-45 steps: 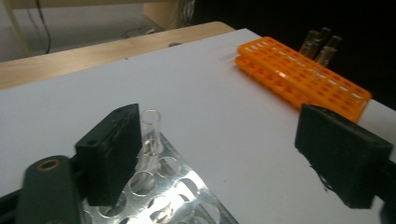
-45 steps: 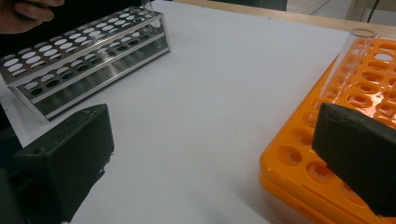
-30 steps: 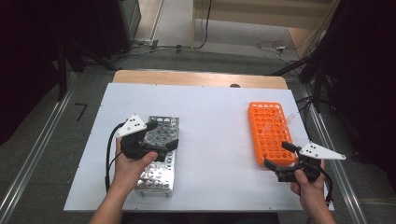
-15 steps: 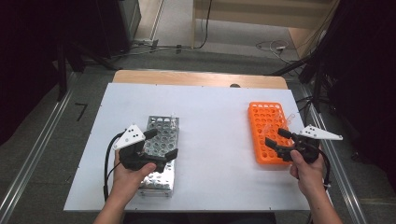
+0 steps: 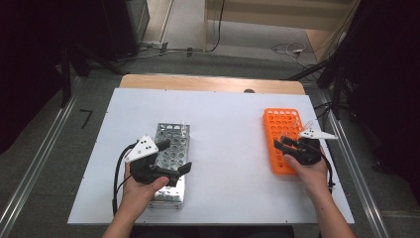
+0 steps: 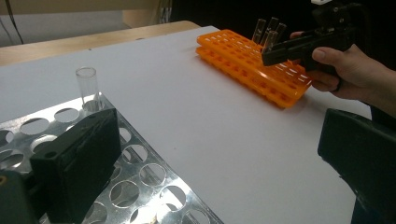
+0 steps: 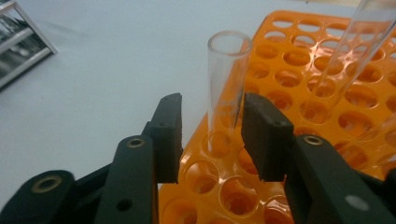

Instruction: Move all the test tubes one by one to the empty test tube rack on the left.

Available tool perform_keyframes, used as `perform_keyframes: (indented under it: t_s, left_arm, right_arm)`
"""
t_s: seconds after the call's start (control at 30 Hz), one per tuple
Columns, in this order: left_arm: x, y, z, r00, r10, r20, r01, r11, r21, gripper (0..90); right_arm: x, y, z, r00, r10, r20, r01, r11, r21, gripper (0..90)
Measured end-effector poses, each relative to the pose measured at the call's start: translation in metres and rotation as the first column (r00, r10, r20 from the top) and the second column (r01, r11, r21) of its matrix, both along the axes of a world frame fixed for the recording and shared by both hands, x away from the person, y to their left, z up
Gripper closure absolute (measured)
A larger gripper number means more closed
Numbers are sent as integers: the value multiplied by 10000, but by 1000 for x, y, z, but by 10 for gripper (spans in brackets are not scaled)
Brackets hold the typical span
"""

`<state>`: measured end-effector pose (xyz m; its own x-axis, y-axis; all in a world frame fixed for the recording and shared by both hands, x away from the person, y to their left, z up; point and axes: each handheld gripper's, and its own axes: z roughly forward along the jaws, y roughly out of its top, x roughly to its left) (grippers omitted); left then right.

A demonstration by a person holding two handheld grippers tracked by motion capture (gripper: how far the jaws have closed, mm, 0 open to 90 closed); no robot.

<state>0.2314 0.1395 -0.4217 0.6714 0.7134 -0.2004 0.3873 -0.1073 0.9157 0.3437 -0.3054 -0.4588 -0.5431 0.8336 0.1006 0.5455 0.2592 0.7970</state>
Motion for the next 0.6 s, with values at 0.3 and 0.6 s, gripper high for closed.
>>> perform_keyframes:
  t_s: [0.3,0.6]
  left_arm:
    - [0,-2,-2,10000,-21,-92,22,10000,74,0]
    - [0,-4,-1,9999,-51,-109,51,10000,52,1]
  right_arm:
    - [0,3,-5,9996,-233,-126,229,9992,-327,691]
    - [-3,8,-6,9978,-640,189,652,9954,-708,738]
